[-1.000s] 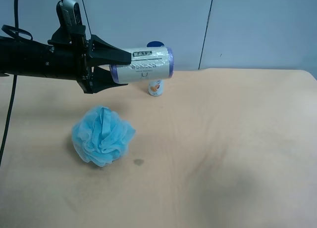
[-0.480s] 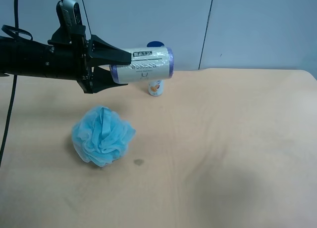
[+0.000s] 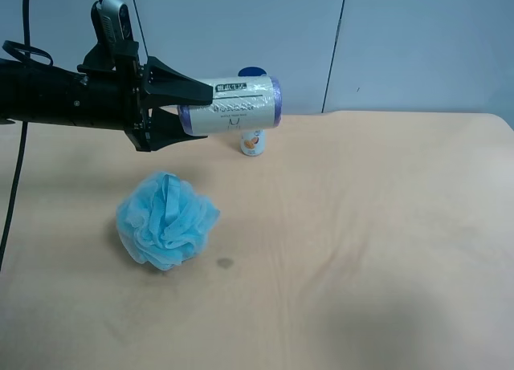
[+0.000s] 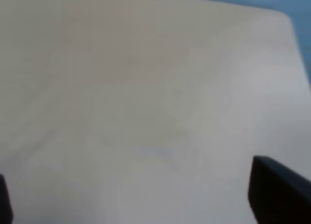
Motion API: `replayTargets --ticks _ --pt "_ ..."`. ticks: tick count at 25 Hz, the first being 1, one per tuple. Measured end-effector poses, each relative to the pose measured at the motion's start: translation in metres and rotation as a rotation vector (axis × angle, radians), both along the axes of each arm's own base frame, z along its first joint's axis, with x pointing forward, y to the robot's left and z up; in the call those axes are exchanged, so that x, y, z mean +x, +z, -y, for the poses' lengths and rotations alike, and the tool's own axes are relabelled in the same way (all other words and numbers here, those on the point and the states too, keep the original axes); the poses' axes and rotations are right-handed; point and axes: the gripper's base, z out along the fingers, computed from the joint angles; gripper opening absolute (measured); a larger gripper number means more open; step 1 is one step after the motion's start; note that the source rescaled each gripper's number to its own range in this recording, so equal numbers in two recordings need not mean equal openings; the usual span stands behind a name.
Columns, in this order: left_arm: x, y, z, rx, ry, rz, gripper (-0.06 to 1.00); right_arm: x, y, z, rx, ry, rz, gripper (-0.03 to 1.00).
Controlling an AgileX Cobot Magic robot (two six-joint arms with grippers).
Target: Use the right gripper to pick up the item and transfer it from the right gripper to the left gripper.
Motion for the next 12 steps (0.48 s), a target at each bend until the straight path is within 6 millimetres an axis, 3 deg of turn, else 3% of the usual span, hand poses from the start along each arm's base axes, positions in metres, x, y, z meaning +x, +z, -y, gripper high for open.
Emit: replayTargets --ticks 4,12 --pt "0.0 0.0 0.0 0.0 0.0 0.0 0.0 -0.0005 0.0 -0.0001 0.003 -0.121 0.001 0.85" --pt "-0.0006 -0.0003 0.0 0.025 -0.026 0.011 0.0 -0.0005 0.0 -0.0001 0.003 -0.126 0.001 0.85"
